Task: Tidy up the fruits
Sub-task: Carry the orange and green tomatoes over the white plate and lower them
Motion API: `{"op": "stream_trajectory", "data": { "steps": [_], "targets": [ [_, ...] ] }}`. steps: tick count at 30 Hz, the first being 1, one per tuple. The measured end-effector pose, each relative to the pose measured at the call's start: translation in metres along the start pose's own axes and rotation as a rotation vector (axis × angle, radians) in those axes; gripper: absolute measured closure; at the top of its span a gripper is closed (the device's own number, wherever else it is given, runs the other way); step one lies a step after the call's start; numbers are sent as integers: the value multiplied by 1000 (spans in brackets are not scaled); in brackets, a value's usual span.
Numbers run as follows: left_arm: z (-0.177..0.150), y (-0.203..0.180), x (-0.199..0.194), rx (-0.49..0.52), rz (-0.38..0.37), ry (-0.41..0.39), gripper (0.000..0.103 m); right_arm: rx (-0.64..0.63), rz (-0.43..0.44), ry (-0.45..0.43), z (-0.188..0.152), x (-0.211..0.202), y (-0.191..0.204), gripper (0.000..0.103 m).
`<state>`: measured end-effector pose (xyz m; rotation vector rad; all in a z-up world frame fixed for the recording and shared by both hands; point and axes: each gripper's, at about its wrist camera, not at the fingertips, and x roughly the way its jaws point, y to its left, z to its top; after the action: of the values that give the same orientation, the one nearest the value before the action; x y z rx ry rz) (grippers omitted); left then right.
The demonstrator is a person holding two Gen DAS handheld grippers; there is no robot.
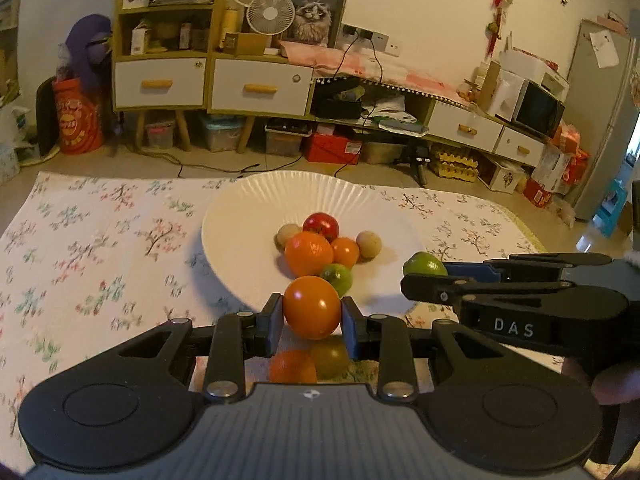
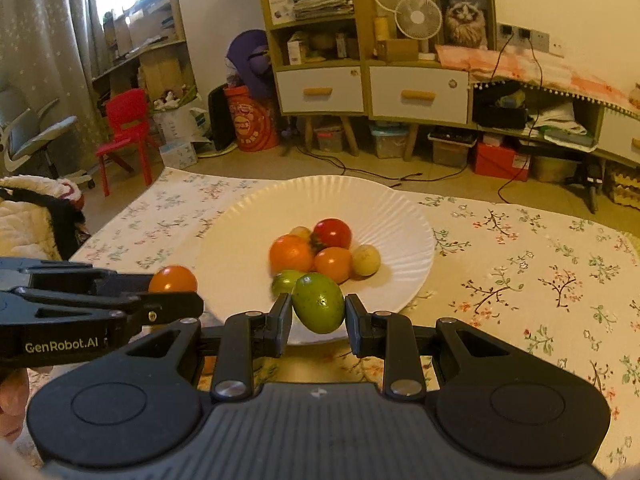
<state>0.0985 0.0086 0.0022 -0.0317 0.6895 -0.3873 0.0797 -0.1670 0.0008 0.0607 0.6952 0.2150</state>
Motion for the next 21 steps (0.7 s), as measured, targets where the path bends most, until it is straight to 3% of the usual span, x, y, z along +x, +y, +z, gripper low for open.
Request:
{"op": "stream_trajectory", "data": {
  "steps": [11,21],
  "targets": [
    [6,-1,33,24,34,53,77,-35,-6,13,9,21,-8,77],
    [8,-4,45,36,14,59,77,-40,-16,36,4,32,-12,77]
  ]
}}
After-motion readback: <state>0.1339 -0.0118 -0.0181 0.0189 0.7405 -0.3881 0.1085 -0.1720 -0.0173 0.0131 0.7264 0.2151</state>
